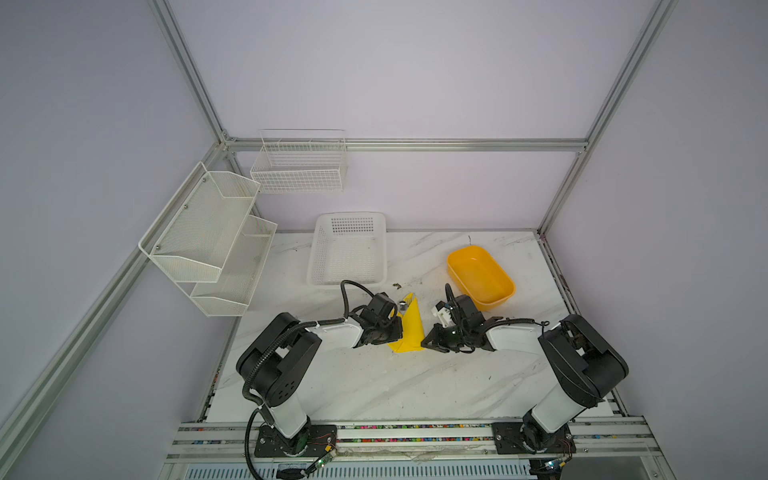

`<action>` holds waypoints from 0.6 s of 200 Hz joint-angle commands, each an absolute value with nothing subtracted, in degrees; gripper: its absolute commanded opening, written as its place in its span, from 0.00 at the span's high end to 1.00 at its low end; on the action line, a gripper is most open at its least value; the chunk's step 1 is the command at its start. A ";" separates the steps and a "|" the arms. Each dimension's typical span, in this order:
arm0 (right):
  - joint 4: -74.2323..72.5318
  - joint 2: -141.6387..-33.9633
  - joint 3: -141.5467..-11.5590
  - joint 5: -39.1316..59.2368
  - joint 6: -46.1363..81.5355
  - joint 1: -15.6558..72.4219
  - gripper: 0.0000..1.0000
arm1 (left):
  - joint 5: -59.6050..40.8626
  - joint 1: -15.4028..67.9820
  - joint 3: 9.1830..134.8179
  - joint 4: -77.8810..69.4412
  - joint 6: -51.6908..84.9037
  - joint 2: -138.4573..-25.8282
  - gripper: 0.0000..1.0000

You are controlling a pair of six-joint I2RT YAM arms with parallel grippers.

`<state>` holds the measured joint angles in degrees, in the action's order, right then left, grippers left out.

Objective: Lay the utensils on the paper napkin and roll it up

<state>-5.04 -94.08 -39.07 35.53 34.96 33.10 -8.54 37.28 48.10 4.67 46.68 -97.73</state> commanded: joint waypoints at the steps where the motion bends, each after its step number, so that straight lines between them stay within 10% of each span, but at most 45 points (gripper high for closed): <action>1: -4.22 -92.67 -38.62 35.16 35.32 32.96 0.87 | -7.73 37.45 52.91 5.02 45.27 -98.12 1.00; 120: -6.16 -92.30 -37.80 36.35 35.59 32.70 0.87 | -7.37 37.05 54.27 5.14 44.83 -98.43 1.00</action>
<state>-5.15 -91.81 -38.94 35.00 35.68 32.99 -8.21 37.26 49.10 5.52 46.28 -97.93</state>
